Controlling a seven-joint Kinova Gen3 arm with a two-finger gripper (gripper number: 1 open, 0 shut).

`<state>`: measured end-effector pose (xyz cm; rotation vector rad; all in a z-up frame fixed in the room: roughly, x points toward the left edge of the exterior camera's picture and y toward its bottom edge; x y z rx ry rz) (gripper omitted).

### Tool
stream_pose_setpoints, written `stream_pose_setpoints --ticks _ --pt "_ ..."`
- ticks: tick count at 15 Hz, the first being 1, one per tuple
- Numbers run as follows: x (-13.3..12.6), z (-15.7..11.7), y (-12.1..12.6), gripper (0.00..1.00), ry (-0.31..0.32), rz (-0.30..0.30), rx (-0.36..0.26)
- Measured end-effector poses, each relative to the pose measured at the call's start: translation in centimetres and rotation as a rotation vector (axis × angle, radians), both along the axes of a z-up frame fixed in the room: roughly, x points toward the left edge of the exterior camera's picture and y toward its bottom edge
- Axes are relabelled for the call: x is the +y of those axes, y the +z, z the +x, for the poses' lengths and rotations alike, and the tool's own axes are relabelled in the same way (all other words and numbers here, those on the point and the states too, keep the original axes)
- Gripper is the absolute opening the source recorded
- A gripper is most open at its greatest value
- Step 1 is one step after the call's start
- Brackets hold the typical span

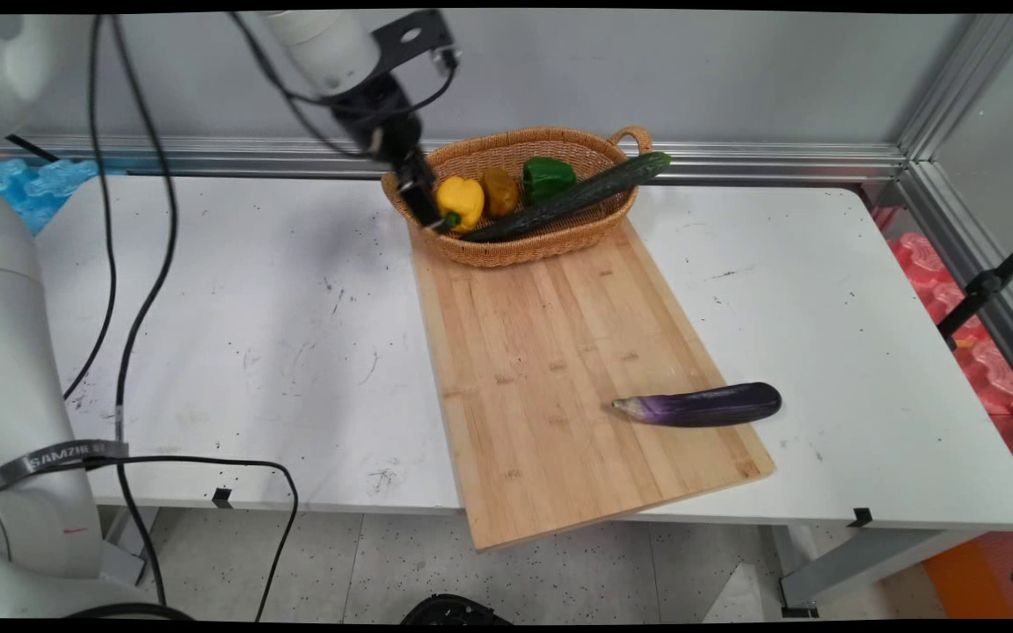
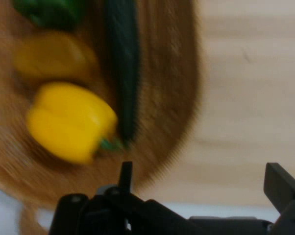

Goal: Pick up the cucumber from the vegetable basket

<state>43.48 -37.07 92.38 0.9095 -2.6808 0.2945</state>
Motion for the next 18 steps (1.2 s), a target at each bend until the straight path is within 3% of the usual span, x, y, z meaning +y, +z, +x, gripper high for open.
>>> stream_pose_setpoints --ticks 4,8,18 --pt "-4.8 -0.9 0.1 1.00 -0.005 -0.084 0.044" --pt "-8.5 -2.0 -0.6 1.00 -0.029 -0.124 0.102" --pt "-13.9 -4.5 -4.8 1.00 -0.052 -0.172 0.204"
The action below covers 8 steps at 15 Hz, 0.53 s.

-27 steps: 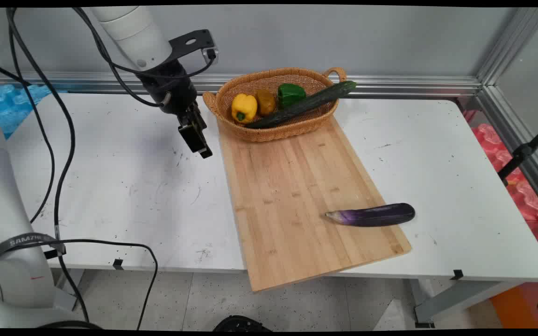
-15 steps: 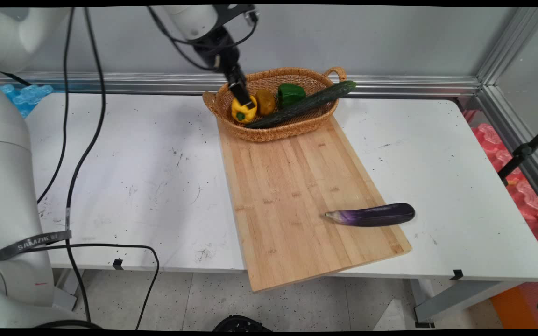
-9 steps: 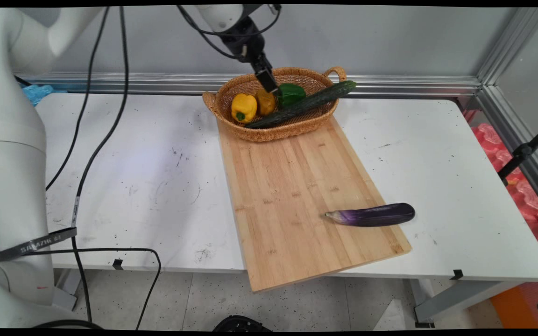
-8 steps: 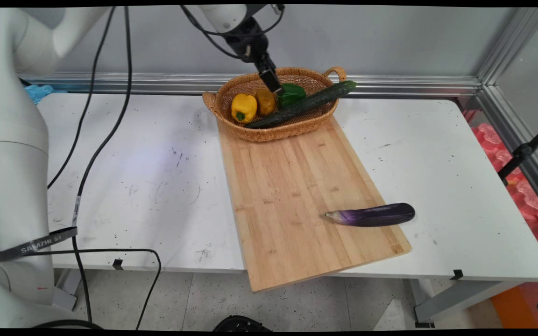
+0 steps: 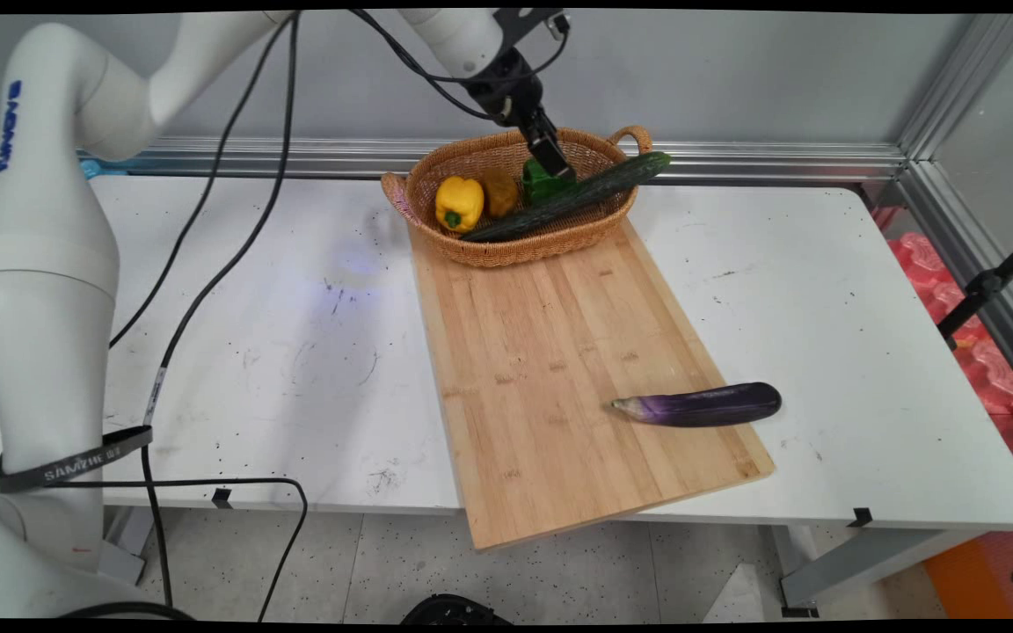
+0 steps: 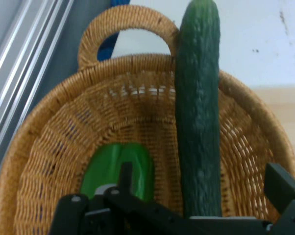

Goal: Pick up the cucumber from the vegetable basket

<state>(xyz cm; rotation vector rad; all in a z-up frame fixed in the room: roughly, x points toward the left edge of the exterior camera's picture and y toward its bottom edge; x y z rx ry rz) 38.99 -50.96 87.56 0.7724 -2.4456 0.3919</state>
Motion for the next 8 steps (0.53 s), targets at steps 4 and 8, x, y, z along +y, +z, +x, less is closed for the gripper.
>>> stream_pose_setpoints --ticks 4,8 --pt "-0.9 -0.7 -1.7 1.00 -0.008 -0.006 0.019" --pt "-1.9 -1.2 -3.3 1.00 -0.017 -0.024 0.029"
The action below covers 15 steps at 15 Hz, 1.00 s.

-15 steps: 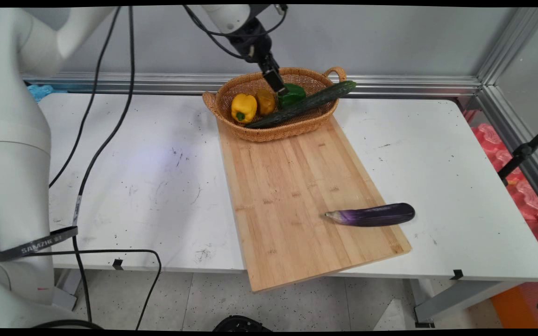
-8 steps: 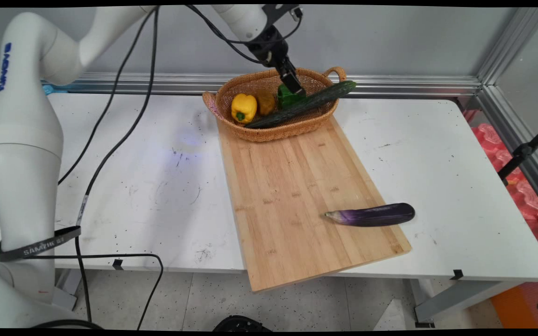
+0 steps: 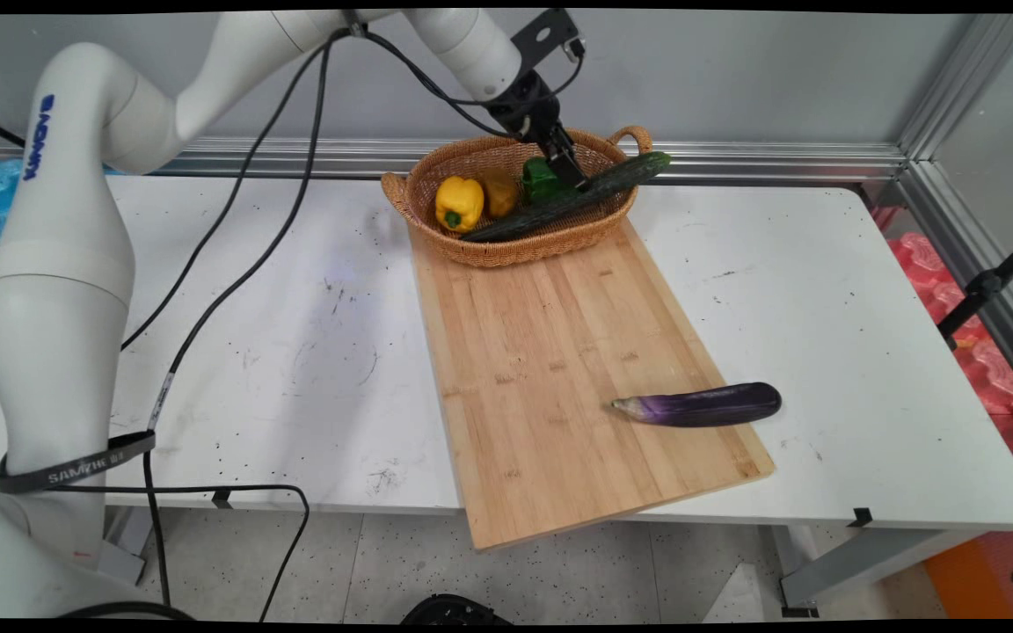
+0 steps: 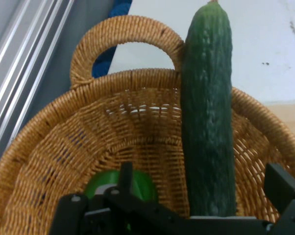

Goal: Pick up the cucumber from the vegetable basket

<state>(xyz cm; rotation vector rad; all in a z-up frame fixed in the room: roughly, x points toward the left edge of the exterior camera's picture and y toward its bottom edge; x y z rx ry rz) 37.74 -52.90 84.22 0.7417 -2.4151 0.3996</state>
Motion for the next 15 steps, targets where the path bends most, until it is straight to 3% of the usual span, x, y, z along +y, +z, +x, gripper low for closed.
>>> stream_pose_setpoints --ticks 13,14,15 --pt "-2.3 -1.5 -3.6 1.00 -0.064 -0.024 0.010" --pt "-2.3 -1.5 -3.8 0.00 -0.069 -0.020 0.011" --pt "-2.3 -1.6 -3.9 0.00 -0.074 -0.017 0.013"
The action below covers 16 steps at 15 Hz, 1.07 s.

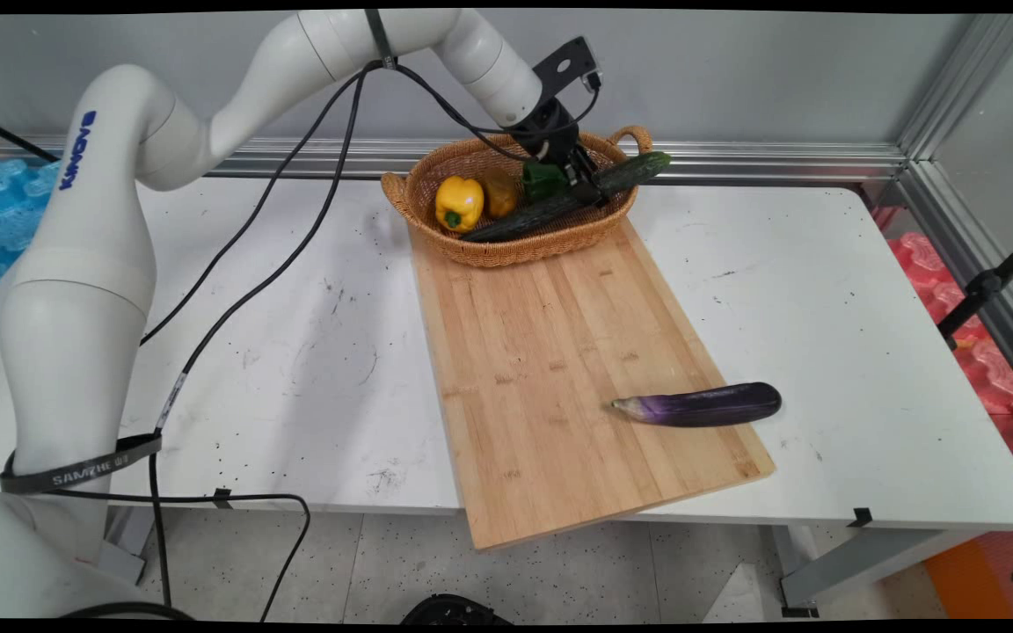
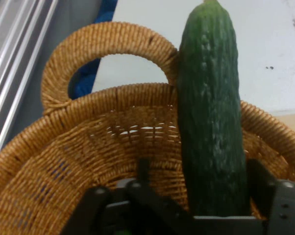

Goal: Pick up the cucumber from the vegetable basket, then place the picked object on the cutting board

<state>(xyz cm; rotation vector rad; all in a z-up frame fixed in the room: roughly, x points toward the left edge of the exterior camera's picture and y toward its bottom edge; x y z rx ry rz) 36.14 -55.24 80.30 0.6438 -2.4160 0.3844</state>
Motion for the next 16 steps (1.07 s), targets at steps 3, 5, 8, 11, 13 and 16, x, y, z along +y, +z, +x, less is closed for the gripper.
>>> stream_pose_setpoints --ticks 3,5,8,11,13,16 --pt "0.1 -0.2 -0.2 0.00 -0.013 0.016 0.006" --pt "0.1 -0.4 0.0 0.00 -0.019 0.023 0.008" --pt "0.2 -0.6 0.7 0.00 -0.026 0.027 0.012" --pt "0.3 -1.1 2.8 0.00 -0.028 0.019 0.012" --pt "0.2 -1.5 4.1 0.00 -0.028 0.011 0.009" --pt "0.4 -2.5 6.4 0.00 -0.028 0.001 0.003"
